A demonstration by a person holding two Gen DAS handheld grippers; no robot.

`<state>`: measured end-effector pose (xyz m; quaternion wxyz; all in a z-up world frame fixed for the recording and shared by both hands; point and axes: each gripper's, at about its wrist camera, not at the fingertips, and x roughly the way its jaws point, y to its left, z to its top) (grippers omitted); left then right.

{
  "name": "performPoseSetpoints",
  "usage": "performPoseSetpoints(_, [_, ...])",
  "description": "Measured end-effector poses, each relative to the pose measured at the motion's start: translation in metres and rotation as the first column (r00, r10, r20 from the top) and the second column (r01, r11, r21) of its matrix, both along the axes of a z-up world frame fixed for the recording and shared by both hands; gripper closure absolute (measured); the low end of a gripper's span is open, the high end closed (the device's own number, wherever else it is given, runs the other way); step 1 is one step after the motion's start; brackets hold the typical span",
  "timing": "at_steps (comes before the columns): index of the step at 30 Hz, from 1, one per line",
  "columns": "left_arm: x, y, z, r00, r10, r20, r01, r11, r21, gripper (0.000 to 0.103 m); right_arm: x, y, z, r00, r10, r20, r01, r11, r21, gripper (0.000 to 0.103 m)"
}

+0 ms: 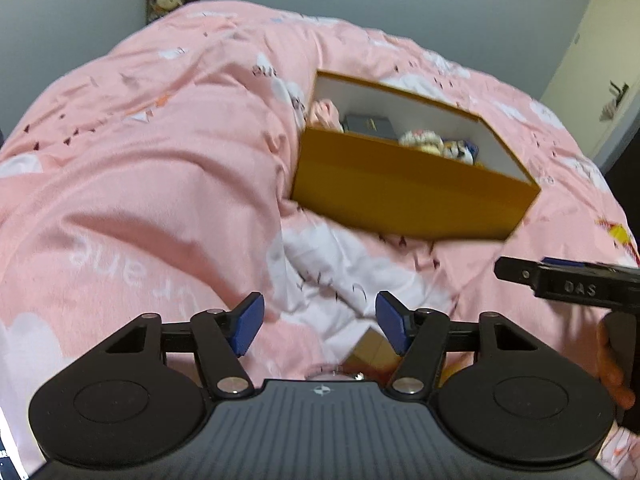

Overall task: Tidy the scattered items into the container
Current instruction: 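Lower both grippers toward the feather toy and items in front of the box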

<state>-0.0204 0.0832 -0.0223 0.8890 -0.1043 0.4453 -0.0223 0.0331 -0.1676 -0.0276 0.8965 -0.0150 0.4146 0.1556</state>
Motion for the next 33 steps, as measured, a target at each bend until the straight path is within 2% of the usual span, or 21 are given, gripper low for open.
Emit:
performPoseSetpoints(3, [0.003, -0.006, -0.007, 0.998, -0.033, -0.049, 0.033, 0.999, 0.009, 0.046, 0.001, 0.001, -0.01, 0.998, 0.015, -0.056, -0.016, 1.0, -0.012, 0.033])
performPoseSetpoints(6, [0.003, -0.01, -0.014, 0.994, -0.068, -0.087, 0.069, 0.998, 0.003, 0.046, 0.002, 0.005, -0.017, 0.991, 0.07, -0.112, -0.072, 0.997, -0.014, 0.044])
performPoseSetpoints(13, [0.004, -0.027, -0.024, 0.97, -0.175, -0.17, 0.181, 0.983, 0.021, 0.043, -0.003, 0.022, -0.032, 0.93, 0.255, -0.264, -0.258, 0.966, 0.022, 0.044])
performPoseSetpoints(19, [0.001, -0.039, -0.034, 0.944, -0.237, -0.23, 0.263, 0.961, 0.086, 0.037, -0.008, 0.031, -0.048, 0.874, 0.323, -0.363, -0.34, 0.94, 0.018, 0.044])
performPoseSetpoints(23, [0.004, -0.044, -0.043, 0.923, -0.276, -0.269, 0.306, 0.949, 0.076, 0.035, -0.011, 0.037, -0.063, 0.819, 0.365, -0.443, -0.395, 0.918, 0.026, 0.042])
performPoseSetpoints(28, [0.014, -0.043, -0.062, 0.907, -0.282, -0.314, 0.311, 0.949, 0.045, 0.035, -0.008, 0.048, -0.079, 0.771, 0.402, -0.494, -0.443, 0.896, 0.039, 0.042])
performPoseSetpoints(31, [0.02, -0.038, -0.073, 0.905, -0.268, -0.331, 0.288, 0.957, 0.015, 0.037, -0.005, 0.052, -0.086, 0.763, 0.41, -0.499, -0.452, 0.891, 0.041, 0.045])
performPoseSetpoints(33, [0.023, -0.038, -0.079, 0.905, -0.258, -0.338, 0.281, 0.96, 0.021, 0.038, -0.002, 0.056, -0.09, 0.76, 0.417, -0.499, -0.46, 0.887, 0.04, 0.048])
